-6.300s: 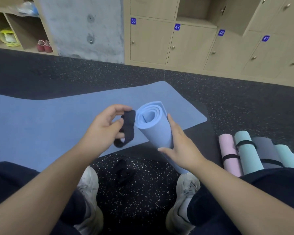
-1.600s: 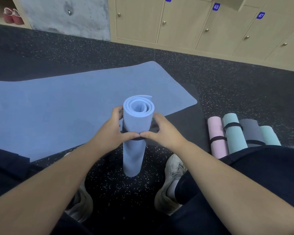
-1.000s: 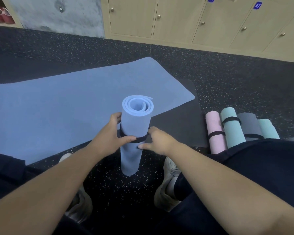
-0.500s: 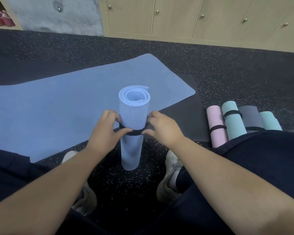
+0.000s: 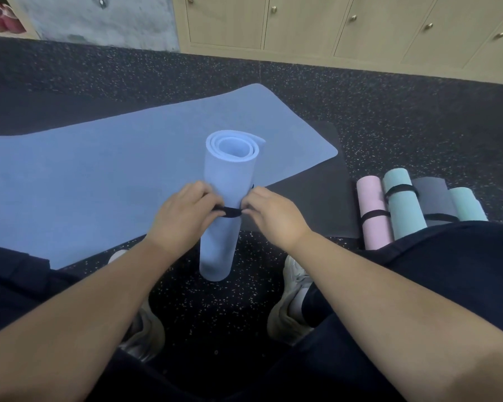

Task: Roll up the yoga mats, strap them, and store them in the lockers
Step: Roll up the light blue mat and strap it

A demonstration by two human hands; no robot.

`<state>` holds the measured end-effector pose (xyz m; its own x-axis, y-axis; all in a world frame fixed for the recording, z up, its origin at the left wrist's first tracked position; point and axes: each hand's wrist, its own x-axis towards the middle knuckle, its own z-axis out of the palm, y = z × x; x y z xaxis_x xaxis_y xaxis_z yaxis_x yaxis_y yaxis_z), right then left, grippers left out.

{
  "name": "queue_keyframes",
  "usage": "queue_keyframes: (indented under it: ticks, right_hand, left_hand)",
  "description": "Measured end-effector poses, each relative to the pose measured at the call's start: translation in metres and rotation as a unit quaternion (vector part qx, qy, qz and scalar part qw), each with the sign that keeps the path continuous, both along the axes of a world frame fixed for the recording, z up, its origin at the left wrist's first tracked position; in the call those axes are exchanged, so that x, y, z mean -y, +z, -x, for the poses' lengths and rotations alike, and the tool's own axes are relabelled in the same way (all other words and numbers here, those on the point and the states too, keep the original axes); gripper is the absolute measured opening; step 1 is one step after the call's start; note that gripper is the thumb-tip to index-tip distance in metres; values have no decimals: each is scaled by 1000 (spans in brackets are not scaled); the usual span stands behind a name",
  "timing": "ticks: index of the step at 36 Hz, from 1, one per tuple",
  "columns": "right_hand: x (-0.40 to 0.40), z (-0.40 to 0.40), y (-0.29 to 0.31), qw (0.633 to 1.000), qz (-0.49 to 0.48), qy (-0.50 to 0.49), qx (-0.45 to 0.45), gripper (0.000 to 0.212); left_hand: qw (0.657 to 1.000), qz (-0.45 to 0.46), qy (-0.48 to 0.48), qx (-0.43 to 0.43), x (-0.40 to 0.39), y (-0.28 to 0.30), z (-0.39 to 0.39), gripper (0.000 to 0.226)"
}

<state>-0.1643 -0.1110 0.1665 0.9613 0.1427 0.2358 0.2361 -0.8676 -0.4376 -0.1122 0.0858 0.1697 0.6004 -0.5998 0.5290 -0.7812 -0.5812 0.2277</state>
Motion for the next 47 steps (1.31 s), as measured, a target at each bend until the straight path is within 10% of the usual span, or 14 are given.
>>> queue_keyframes:
  ticks: [25, 47]
  right_hand:
    - [-20, -19, 8, 996, 85, 1, -38, 28]
    - [-17, -45, 1, 988, 95, -63, -106, 36]
  left_hand:
    - [973, 25, 40, -226, -11, -3, -4, 23]
    - [963, 31, 124, -238, -42, -19, -13, 17]
